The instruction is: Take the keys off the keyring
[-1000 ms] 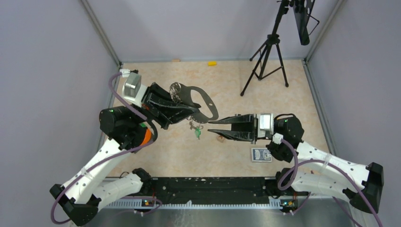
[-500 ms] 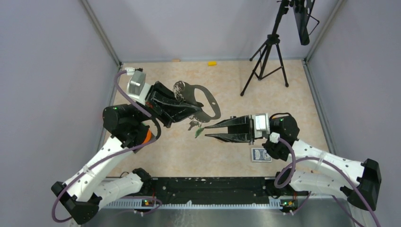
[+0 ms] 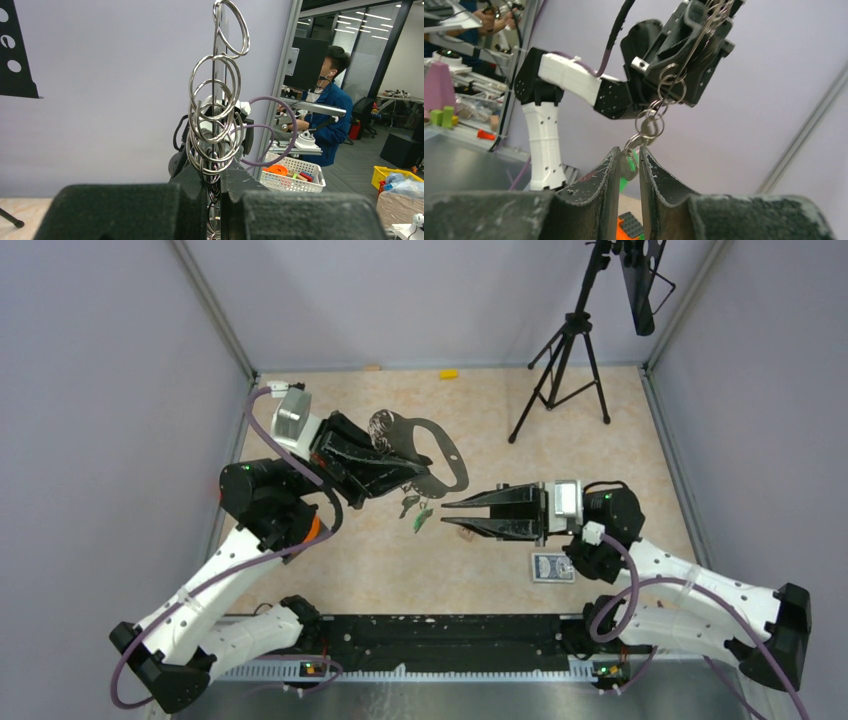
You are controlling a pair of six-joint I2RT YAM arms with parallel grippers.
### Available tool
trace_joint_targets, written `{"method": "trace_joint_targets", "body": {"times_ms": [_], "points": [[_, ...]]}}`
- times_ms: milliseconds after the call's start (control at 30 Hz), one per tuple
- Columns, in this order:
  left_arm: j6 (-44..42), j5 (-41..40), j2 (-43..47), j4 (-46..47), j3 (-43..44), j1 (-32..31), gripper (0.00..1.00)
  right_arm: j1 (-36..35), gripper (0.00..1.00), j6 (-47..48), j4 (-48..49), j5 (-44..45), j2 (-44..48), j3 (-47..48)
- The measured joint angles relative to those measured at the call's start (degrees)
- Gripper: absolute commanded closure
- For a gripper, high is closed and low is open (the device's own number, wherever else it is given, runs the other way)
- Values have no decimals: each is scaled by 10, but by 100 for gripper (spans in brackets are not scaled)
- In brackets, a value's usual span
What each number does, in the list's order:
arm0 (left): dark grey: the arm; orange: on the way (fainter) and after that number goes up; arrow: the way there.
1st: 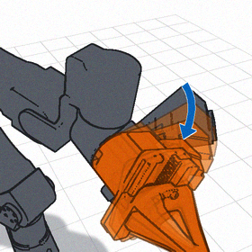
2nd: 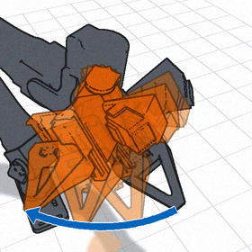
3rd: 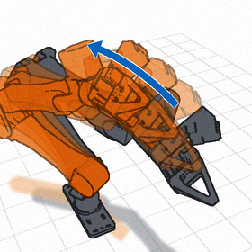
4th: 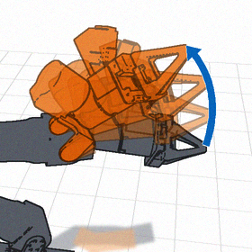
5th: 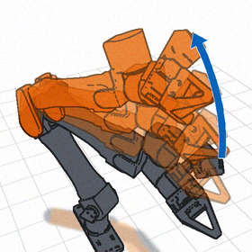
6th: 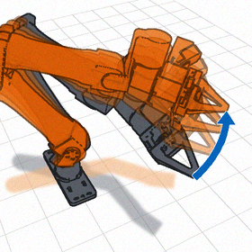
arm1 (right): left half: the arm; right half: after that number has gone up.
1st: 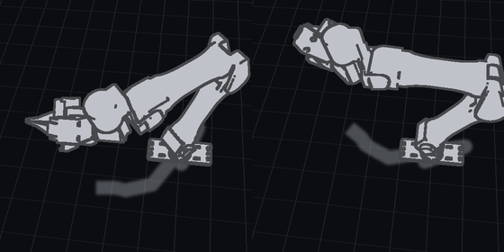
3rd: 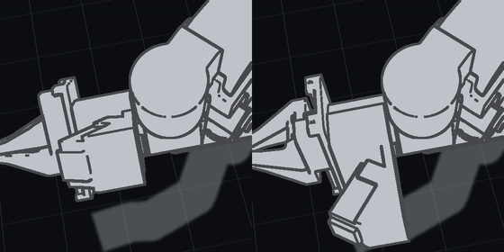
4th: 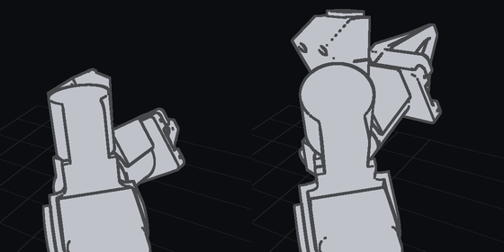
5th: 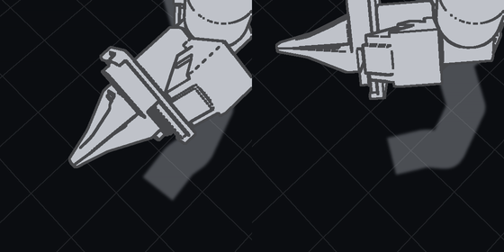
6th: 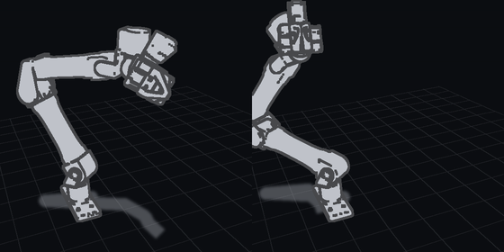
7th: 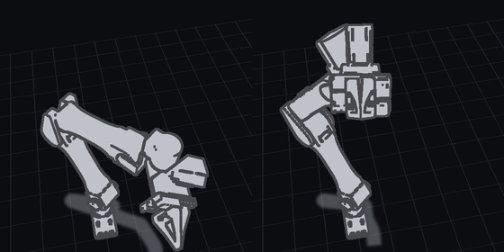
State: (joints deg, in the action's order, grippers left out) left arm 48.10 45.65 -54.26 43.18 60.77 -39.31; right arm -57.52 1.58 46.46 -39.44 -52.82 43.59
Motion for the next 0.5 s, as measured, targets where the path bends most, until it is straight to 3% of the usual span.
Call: {"method": "trace_joint_targets", "body": {"times_ms": [233,500], "points": [[0,5,0,0,0,0,100,0,85,29,-53,81,53,0],[5,22,-10,1,3,0,100,0,84,33,-106,150,21,19]]}}
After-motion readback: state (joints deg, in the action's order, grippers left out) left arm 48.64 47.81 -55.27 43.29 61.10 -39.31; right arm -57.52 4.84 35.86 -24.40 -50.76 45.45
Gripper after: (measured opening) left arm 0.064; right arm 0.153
